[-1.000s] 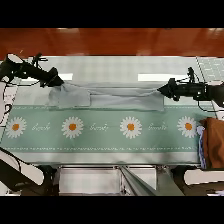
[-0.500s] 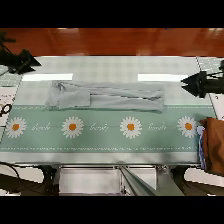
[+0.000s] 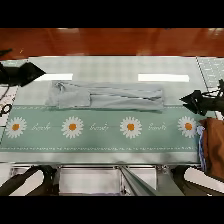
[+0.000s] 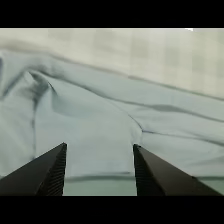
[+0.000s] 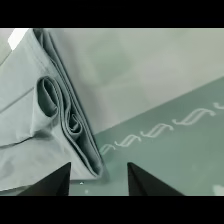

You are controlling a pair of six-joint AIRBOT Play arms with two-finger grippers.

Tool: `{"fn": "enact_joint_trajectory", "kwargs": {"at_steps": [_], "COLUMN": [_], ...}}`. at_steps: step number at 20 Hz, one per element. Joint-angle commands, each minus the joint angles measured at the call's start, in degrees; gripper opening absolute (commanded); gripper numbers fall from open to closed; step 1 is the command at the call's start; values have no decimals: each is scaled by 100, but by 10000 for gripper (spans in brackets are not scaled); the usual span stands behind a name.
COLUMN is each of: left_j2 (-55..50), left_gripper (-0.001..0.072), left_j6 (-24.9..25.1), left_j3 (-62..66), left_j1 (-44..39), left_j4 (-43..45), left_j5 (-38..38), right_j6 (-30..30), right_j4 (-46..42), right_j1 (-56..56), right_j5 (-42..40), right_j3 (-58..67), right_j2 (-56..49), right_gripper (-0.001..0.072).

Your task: Fold the shirts.

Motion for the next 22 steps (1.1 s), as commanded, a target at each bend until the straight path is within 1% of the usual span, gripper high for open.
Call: {"fn": "enact_joint_trajectory", "kwargs": {"at_steps": [1, 4, 8, 11, 18, 19, 20, 21, 22], "left_j2": [625, 608, 608, 608, 592, 590, 590, 590, 590], "left_gripper": [505, 505, 505, 505, 505, 505, 505, 505, 505], "left_j6": [42, 37, 37, 37, 37, 37, 37, 37, 39], "left_j3": [-1071, -1080, -1080, -1080, -1080, -1080, -1080, -1078, -1078], "left_j1": [-385, -507, -511, -511, -511, -511, -511, -511, -511], "left_j4": [-87, -111, -111, -109, -109, -109, -109, -109, -109], "left_j5": [439, 417, 415, 415, 437, 437, 439, 442, 442], "right_j6": [-372, -343, -229, -214, 4, 2, -2, -61, -208], "right_j4": [848, 922, 994, 1270, 1276, 1276, 1318, 1408, 1526], "right_j1": [278, 612, 977, 1158, 1735, 1792, 1818, 1818, 1814], "right_j5": [-225, -153, -151, -149, -199, -229, -234, -195, -127], "right_j3": [-31, 382, 887, 1161, 1480, 1480, 1480, 1480, 1480], "right_j2": [-660, -1257, -1762, -2004, -2396, -2400, -2398, -2398, -2376], "right_gripper": [422, 422, 422, 422, 413, 347, 227, 87, 23]}}
